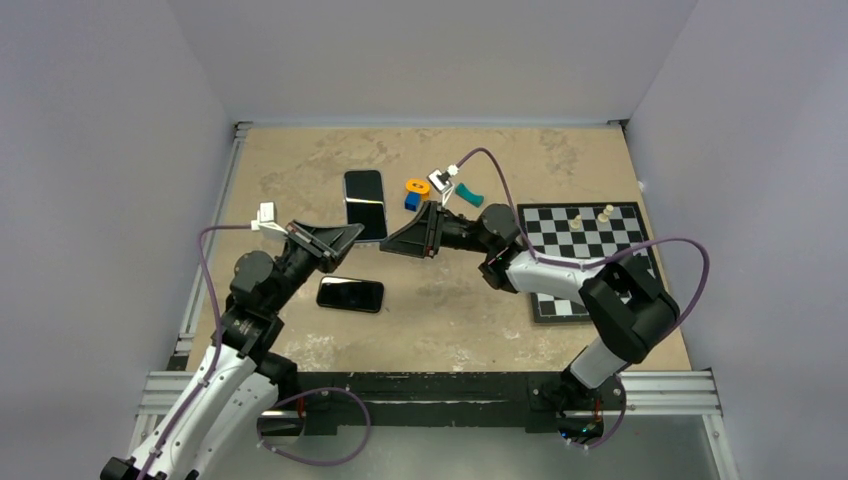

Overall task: Take the phone out of the phone case
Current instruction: Remove the phone case from the phone, then place the phone at the center of the board, then place the phone case at the center of the board, then pick up the phone at the center of the board.

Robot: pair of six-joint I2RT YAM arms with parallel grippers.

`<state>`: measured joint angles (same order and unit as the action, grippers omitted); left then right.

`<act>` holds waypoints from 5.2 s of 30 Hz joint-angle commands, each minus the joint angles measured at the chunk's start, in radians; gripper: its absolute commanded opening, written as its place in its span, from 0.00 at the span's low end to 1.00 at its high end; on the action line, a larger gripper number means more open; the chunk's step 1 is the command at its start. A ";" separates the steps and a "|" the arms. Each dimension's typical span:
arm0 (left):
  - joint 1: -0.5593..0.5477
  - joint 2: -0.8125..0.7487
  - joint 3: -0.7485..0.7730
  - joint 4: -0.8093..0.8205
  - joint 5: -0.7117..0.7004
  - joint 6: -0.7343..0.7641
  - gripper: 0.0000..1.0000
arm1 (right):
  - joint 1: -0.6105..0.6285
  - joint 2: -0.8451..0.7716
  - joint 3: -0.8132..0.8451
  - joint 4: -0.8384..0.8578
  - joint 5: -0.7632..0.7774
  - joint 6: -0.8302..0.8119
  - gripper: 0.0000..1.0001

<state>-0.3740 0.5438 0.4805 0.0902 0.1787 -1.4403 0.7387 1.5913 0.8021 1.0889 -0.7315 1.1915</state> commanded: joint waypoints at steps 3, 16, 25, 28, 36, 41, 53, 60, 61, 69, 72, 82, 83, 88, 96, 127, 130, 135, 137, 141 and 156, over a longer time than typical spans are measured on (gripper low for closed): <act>0.005 -0.015 0.007 0.132 -0.026 -0.049 0.00 | 0.007 0.051 0.052 0.071 0.041 -0.009 0.36; 0.004 -0.038 -0.011 0.146 -0.023 -0.074 0.00 | 0.006 0.126 0.118 0.153 0.127 0.095 0.30; 0.004 -0.037 -0.012 0.131 0.026 -0.071 0.00 | 0.006 0.143 0.184 -0.019 0.248 0.083 0.00; 0.004 -0.070 -0.047 0.113 0.023 -0.073 0.00 | -0.003 0.169 0.241 -0.073 0.288 0.119 0.00; 0.004 -0.149 -0.031 -0.073 -0.047 0.065 0.00 | -0.100 0.170 0.382 -0.564 0.386 -0.124 0.00; 0.008 -0.047 0.045 -0.229 -0.277 0.154 0.00 | -0.205 0.017 0.238 -0.846 0.502 -0.380 0.00; 0.216 0.735 0.183 0.337 -0.538 0.061 0.00 | -0.202 -0.276 -0.011 -1.073 0.301 -0.648 0.00; 0.292 1.143 0.411 0.450 -0.603 0.033 0.00 | -0.203 -0.313 -0.131 -0.976 0.170 -0.598 0.00; 0.300 1.193 0.449 0.441 -0.605 0.021 0.00 | -0.202 -0.320 -0.140 -0.973 0.167 -0.598 0.00; 0.340 1.416 0.673 0.332 -0.629 0.050 0.00 | -0.202 -0.358 -0.225 -0.912 0.151 -0.556 0.00; 0.346 1.446 0.722 0.275 -0.623 0.054 0.06 | -0.203 -0.362 -0.245 -0.910 0.150 -0.547 0.00; 0.359 1.417 0.781 0.012 -0.566 -0.042 0.45 | -0.202 -0.416 -0.262 -0.939 0.149 -0.529 0.00; 0.363 1.407 0.785 -0.022 -0.552 -0.047 0.53 | -0.202 -0.417 -0.267 -0.940 0.144 -0.525 0.00; 0.374 1.338 0.794 -0.222 -0.449 -0.081 0.77 | -0.203 -0.425 -0.274 -0.952 0.121 -0.511 0.00; 0.388 1.059 0.723 -0.511 -0.328 0.084 0.80 | -0.204 -0.371 -0.323 -0.935 0.074 -0.484 0.00; 0.153 0.508 0.624 -0.430 -0.105 0.872 0.78 | -0.164 -0.499 -0.092 -1.468 0.801 -0.642 0.84; 0.154 0.489 0.622 -0.444 -0.159 0.878 0.78 | -0.020 -0.421 0.025 -1.450 0.827 -0.773 0.85; 0.155 0.458 0.621 -0.499 -0.359 0.881 0.80 | 0.156 -0.185 0.193 -1.344 0.786 -1.021 0.85; 0.155 0.458 0.633 -0.534 -0.445 0.896 0.82 | 0.213 -0.097 0.261 -1.310 0.751 -1.134 0.86; 0.164 0.457 0.641 -0.558 -0.573 0.914 0.88 | 0.316 0.084 0.419 -1.310 0.719 -1.280 0.87; 0.353 0.466 0.638 -0.600 -0.599 0.816 0.92 | 0.381 0.464 0.756 -1.323 0.635 -1.424 0.88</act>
<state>-0.0593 1.0111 1.0809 -0.5041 -0.4053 -0.5892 1.1225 2.0377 1.4887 -0.2508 -0.0566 -0.1799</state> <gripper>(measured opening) 0.915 0.874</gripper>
